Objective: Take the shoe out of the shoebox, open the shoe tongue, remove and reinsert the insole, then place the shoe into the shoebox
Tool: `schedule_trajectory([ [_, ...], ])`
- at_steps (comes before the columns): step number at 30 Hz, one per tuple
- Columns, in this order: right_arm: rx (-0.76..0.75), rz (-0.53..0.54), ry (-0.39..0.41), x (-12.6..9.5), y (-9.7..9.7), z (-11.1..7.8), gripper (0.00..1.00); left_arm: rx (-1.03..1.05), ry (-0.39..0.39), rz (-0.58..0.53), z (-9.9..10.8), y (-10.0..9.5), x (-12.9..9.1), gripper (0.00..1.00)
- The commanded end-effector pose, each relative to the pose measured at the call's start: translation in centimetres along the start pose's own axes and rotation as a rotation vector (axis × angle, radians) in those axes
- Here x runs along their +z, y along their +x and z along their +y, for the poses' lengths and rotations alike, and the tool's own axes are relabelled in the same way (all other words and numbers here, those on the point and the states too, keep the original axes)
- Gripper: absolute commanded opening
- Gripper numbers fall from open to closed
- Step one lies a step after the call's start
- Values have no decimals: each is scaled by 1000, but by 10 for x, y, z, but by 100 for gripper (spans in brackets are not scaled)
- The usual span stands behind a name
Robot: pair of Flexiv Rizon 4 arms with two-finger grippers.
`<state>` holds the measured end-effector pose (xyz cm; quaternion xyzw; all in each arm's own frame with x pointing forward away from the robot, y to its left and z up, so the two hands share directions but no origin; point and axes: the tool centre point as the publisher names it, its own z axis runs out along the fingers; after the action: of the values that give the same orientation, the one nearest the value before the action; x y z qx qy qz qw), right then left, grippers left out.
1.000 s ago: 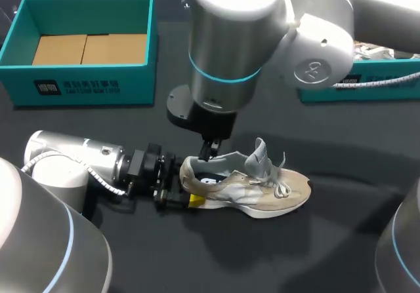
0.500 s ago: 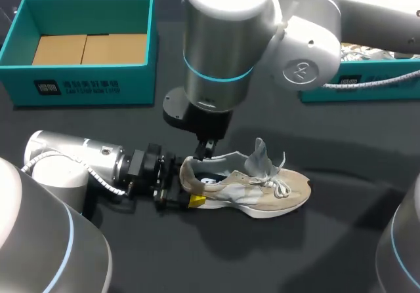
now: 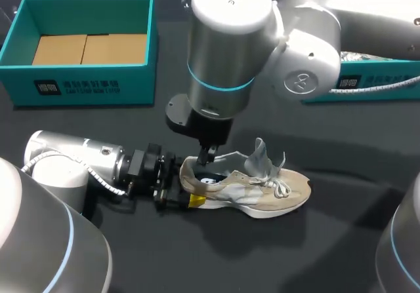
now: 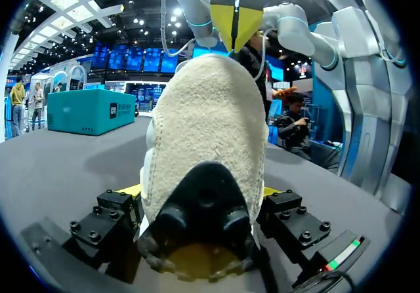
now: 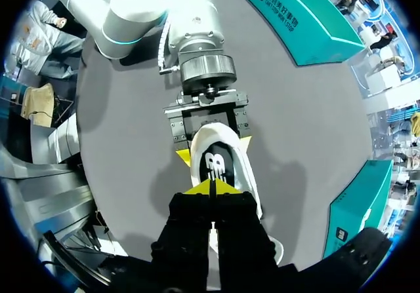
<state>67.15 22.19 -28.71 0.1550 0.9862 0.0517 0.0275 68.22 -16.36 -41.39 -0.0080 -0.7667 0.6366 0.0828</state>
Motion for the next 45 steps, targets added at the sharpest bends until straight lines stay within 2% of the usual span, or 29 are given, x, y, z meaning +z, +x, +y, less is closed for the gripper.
schedule_trajectory([
  [1, -12, 19, -6, 21, -2, 1, 0, -1, 1, -3, 3, 1, -1, 0],
  [12, -78, 18, 2, 45, -2, -7, 0, -1, 1, -3, 3, 1, -1, 0],
  [21, -145, 28, -1, 67, -14, -16, 0, -1, 1, -3, 3, 1, -1, 0],
  [30, -183, 28, 15, 81, -25, -18, 0, -1, 1, -3, 3, 1, -1, 0],
  [38, -133, 20, 15, 88, -34, -38, 0, -1, 1, -3, 3, 1, -1, 0],
  [45, -87, 10, 4, 89, -33, -56, 0, -1, 1, -3, 3, 1, -1, 0],
])
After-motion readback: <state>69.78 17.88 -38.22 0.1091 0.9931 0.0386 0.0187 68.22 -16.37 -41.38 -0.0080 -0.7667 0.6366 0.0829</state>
